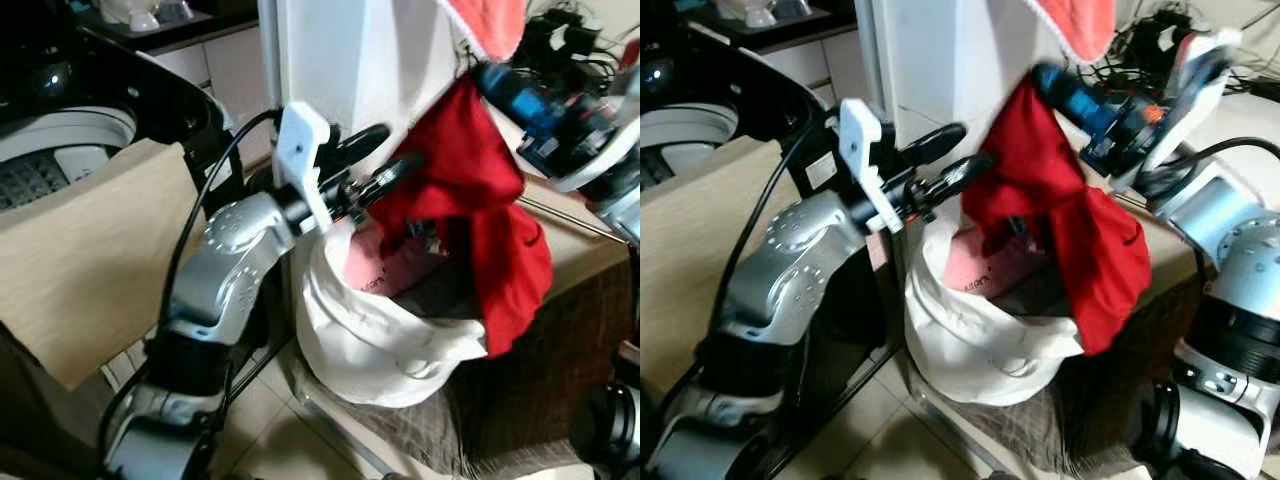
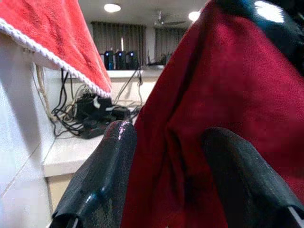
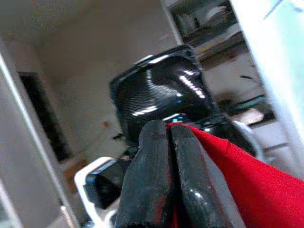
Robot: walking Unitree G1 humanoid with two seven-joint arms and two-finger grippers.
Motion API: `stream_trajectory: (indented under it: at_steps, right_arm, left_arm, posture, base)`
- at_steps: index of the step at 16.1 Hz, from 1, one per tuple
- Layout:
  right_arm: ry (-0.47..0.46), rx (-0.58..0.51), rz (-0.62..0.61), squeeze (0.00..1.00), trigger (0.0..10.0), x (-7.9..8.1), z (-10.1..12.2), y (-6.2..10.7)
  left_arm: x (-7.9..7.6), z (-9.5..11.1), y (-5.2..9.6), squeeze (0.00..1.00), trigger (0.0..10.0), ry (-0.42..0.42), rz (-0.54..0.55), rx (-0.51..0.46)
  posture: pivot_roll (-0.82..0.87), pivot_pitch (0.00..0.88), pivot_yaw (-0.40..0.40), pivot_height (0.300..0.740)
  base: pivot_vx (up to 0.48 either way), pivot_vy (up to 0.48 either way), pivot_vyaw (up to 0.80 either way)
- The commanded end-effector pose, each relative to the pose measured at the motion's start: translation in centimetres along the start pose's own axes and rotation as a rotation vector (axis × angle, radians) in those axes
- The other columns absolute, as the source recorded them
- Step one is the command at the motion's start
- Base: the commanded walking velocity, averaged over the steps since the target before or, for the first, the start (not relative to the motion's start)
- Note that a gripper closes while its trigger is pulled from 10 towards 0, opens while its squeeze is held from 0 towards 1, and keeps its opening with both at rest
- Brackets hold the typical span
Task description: Clothes washing
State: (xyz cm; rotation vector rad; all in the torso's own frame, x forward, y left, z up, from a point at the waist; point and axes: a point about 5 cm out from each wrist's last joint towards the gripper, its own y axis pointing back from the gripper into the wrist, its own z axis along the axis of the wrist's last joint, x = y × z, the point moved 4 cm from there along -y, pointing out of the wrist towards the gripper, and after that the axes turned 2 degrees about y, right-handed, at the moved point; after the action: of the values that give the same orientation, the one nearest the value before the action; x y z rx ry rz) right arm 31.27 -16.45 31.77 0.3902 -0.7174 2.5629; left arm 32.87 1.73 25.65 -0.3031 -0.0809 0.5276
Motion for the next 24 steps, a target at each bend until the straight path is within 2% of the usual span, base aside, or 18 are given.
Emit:
stream_trajectory:
  at_steps: [1, 2, 3, 6, 7, 9, 10, 11, 13, 15, 18, 19, 20, 21, 22, 23, 24]
  right_arm:
    - [0.016, -0.017, 0.038, 0.00, 0.0, 1.1, 0.7, -0.3]
    - [0.008, 0.005, 0.048, 0.00, 0.0, 1.5, 0.2, -0.3]
    - [-0.013, 0.020, 0.038, 0.00, 0.0, 1.8, -0.4, -0.2]
    - [-0.031, 0.036, 0.012, 0.00, 0.0, 1.6, -1.0, 0.2]
    - [-0.032, 0.039, 0.008, 0.00, 0.0, 1.6, -1.1, 0.2]
    - [-0.037, 0.045, 0.010, 0.00, 0.0, 1.7, -1.3, 0.2]
    - [-0.036, 0.051, 0.010, 0.00, 0.0, 1.8, -1.4, 0.3]
    - [-0.037, 0.065, -0.007, 0.00, 0.0, 1.6, -1.7, 0.7]
    - [-0.034, 0.075, -0.014, 0.00, 0.0, 1.6, -1.9, 0.7]
    - [-0.031, 0.084, -0.007, 0.00, 0.0, 1.8, -2.1, 0.5]
    - [-0.027, 0.090, -0.003, 0.00, 0.0, 1.9, -2.2, 0.4]
    - [-0.027, 0.087, 0.004, 0.00, 0.0, 2.1, -2.2, 0.3]
    - [-0.027, 0.087, 0.006, 0.00, 0.0, 2.1, -2.2, 0.3]
    - [-0.024, 0.091, 0.005, 0.00, 0.0, 2.1, -2.3, 0.2]
    - [-0.023, 0.093, 0.004, 0.00, 0.0, 2.1, -2.3, 0.2]
    - [-0.022, 0.094, 0.003, 0.00, 0.0, 2.1, -2.3, 0.3]
    - [-0.022, 0.093, 0.001, 0.00, 0.0, 2.1, -2.3, 0.3]
  left_arm:
    - [0.1, 0.3, -0.3, 0.31, 10.0, 0.009, -0.002, -0.011]
    - [-0.8, 0.6, -0.9, 1.00, 10.0, 0.064, -0.059, -0.037]
    - [-1.7, 1.0, -1.2, 1.00, 10.0, 0.131, -0.120, -0.077]
    - [-2.6, 0.8, -0.9, 1.00, 10.0, 0.222, -0.176, -0.083]
    - [-2.6, 0.7, -0.9, 1.00, 10.0, 0.240, -0.179, -0.081]
    - [-2.1, 1.1, -0.6, 1.00, 10.0, 0.328, -0.159, -0.133]
    - [-1.5, 1.4, -0.3, 1.00, 10.0, 0.390, -0.145, -0.174]
    - [-0.3, 2.4, 1.0, 1.00, 10.0, 0.587, -0.186, -0.268]
    - [-0.7, 2.4, 1.3, 1.00, 10.0, 0.612, -0.226, -0.252]
    - [-2.3, 0.6, 0.9, 1.00, 10.0, 0.536, -0.251, -0.122]
    - [-3.0, -0.5, 0.4, 1.00, 10.0, 0.499, -0.246, -0.060]
    - [-2.5, -1.7, -0.2, 0.88, 10.0, 0.442, -0.170, -0.004]
    - [-2.3, -2.1, -0.5, 0.51, 10.0, 0.412, -0.144, 0.009]
    - [-2.4, -1.8, -0.7, 0.21, 10.0, 0.403, -0.143, -0.014]
    - [-2.5, -1.5, -0.7, 0.21, 10.0, 0.412, -0.154, -0.030]
    - [-2.7, -1.1, -0.6, 0.07, 10.0, 0.434, -0.183, -0.048]
    - [-2.7, -1.0, -0.5, 0.00, 0.0, 0.440, -0.188, -0.048]
  posture:
    - [-0.19, 0.000, 0.005, 0.740]
    - [-0.19, 0.000, 0.005, 0.740]
    - [-0.19, 0.000, 0.006, 0.740]
    - [-0.19, 0.000, 0.008, 0.740]
    - [-0.19, 0.000, 0.009, 0.740]
    - [-0.19, 0.000, 0.011, 0.740]
    - [-0.19, 0.000, 0.011, 0.740]
    - [-0.19, 0.000, 0.011, 0.740]
    - [-0.18, 0.000, 0.013, 0.740]
    - [-0.18, 0.000, 0.013, 0.740]
    - [-0.18, 0.000, 0.013, 0.740]
    - [-0.18, 0.000, 0.014, 0.740]
    - [-0.18, 0.000, 0.014, 0.740]
    - [-0.18, 0.000, 0.014, 0.740]
    - [-0.18, 0.000, 0.014, 0.740]
    - [-0.18, 0.000, 0.014, 0.740]
    - [-0.18, 0.000, 0.016, 0.740]
  base:
    - [0.000, 0.000, 0.00]
    - [0.000, 0.000, 0.00]
    - [0.000, 0.000, 0.00]
    - [0.000, 0.000, 0.00]
    - [0.000, 0.000, 0.00]
    - [0.000, 0.000, 0.00]
    - [0.000, 0.000, 0.00]
    - [0.000, 0.000, 0.00]
    - [0.000, 0.000, 0.00]
    - [0.000, 0.000, 0.00]
    - [0.000, 0.000, 0.00]
    - [0.000, 0.000, 0.00]
    - [0.000, 0.000, 0.00]
    - [0.000, 0.000, 0.00]
    - [0.000, 0.000, 0.00]
    - [0.000, 0.000, 0.00]
    - [0.000, 0.000, 0.00]
